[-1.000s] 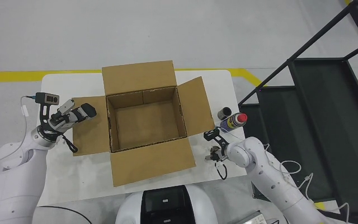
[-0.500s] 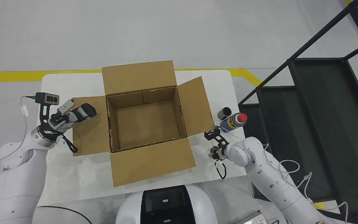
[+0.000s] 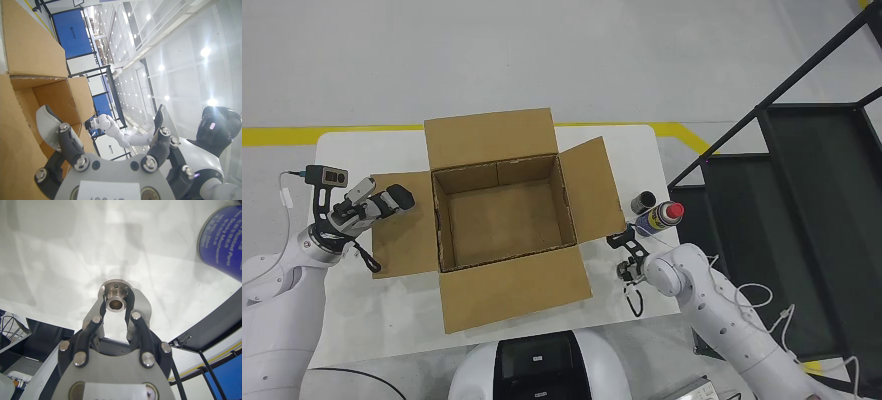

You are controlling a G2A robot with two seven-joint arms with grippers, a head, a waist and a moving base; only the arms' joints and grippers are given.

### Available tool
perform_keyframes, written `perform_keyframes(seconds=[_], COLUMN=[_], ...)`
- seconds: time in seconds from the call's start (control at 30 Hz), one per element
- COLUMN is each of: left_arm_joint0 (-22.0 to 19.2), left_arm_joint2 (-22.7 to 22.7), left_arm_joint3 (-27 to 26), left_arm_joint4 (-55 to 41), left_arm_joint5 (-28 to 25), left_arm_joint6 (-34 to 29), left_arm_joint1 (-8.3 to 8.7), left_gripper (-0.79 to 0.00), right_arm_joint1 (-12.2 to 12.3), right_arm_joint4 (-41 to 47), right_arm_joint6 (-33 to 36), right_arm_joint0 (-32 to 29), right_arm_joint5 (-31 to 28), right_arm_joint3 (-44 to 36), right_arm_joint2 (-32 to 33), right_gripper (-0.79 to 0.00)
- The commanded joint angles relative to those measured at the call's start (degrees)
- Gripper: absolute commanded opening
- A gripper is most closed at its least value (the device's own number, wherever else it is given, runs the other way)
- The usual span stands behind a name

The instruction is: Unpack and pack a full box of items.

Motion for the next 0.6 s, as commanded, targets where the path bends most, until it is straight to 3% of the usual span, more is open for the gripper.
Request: perform_keyframes(seconds=[0.0, 0.17, 0.2, 0.23, 0.57], left_arm_joint0=[0.0, 0.0, 0.0, 0.0, 0.0], left_arm_joint2=[0.0, 0.0, 0.0, 0.0, 0.0], left_arm_joint3=[0.0, 0.0, 0.0, 0.0, 0.0], left_arm_joint4=[0.0, 0.0, 0.0, 0.0, 0.0], left_arm_joint5=[0.0, 0.0, 0.0, 0.0, 0.0], left_arm_joint6=[0.0, 0.0, 0.0, 0.0, 0.0], left_arm_joint1=[0.00, 0.00, 0.00, 0.00, 0.00], left_gripper=[0.000, 0.000, 0.000, 0.000, 0.000], right_arm_joint1=[-0.1, -0.3, -0.3, -0.3, 0.3], right_arm_joint4=[-0.4, -1.0, -1.0, -1.1, -2.8], right_arm_joint6=[0.3, 0.4, 0.4, 0.3, 1.0], right_arm_joint0=[0.1, 0.3, 0.4, 0.3, -3.2], right_arm_joint5=[0.7, 1.4, 1.4, 1.4, 1.4], right_arm_joint3=[0.1, 0.5, 0.5, 0.5, -4.2], right_arm_joint2=[-0.3, -0.7, -0.7, -0.7, 1.8], right_gripper=[-0.600, -0.606, -0.671, -0.785, -0.785])
